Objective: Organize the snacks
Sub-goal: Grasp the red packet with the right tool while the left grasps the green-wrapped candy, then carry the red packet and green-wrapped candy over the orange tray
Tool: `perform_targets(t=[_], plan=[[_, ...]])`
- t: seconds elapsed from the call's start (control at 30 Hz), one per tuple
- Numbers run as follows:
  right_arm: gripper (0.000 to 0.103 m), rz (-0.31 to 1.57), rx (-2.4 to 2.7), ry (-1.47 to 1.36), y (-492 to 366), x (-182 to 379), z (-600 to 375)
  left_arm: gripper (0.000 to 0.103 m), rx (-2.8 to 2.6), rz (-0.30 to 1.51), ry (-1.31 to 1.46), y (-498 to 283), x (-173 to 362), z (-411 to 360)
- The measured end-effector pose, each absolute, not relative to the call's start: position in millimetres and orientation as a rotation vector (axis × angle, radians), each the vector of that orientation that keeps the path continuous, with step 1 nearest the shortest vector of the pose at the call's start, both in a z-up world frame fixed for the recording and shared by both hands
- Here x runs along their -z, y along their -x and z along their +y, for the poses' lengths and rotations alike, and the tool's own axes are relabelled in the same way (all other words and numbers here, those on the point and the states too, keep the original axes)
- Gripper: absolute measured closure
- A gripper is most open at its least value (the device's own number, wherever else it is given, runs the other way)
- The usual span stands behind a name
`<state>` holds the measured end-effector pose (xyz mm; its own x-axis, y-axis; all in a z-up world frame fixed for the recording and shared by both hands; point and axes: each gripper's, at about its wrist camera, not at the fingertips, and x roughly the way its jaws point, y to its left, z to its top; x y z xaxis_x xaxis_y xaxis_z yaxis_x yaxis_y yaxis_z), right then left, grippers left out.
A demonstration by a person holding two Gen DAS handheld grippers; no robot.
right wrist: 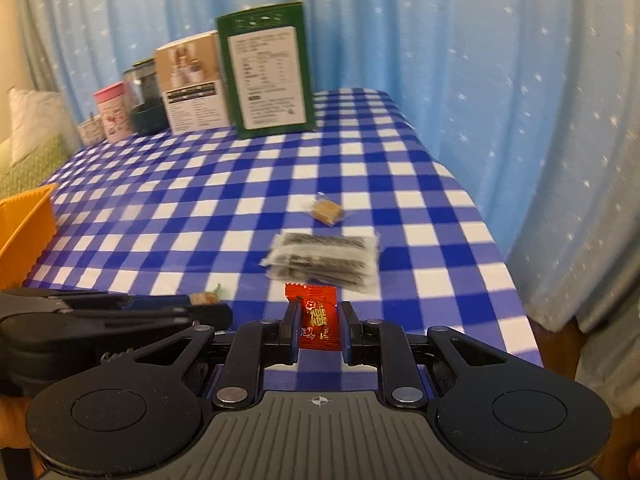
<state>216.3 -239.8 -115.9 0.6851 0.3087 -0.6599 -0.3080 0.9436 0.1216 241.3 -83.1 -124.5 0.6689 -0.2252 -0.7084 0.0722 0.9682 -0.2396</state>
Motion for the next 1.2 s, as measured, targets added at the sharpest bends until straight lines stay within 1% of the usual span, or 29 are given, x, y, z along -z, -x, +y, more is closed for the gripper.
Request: perform_targets(t=[0.17,0.23,0.33,0.57,1.2], plan=[[0.083,0.742,-0.318,-0.02,-213.1,114.2,-246.6,0.074,0.143,0.803,0.111,-245.7,125.8,-93.7],[0.083,0.741,-0.315,-0.021,-212.1,113.3,-247.7,0.081,0.137,0.801,0.064,-244.2,126.8,-96.8],[0.083,0.74,-0.309,-0.026,-211.1,112.6,-246.4,0.083,0.146,0.805,0.023,-239.4,125.7,-97.4],[0.083,0.741,-0.309,-0.053,-202.1,106.3,-239.9,0.083,0.148,0.802,0.016,-216.0,109.1,-81.7],[0.083,0.715,-0.362,-0.089,-135.3,51.0,-187.1,0.083,0.048,0.765,0.082,-123.2,40.6,15.5]])
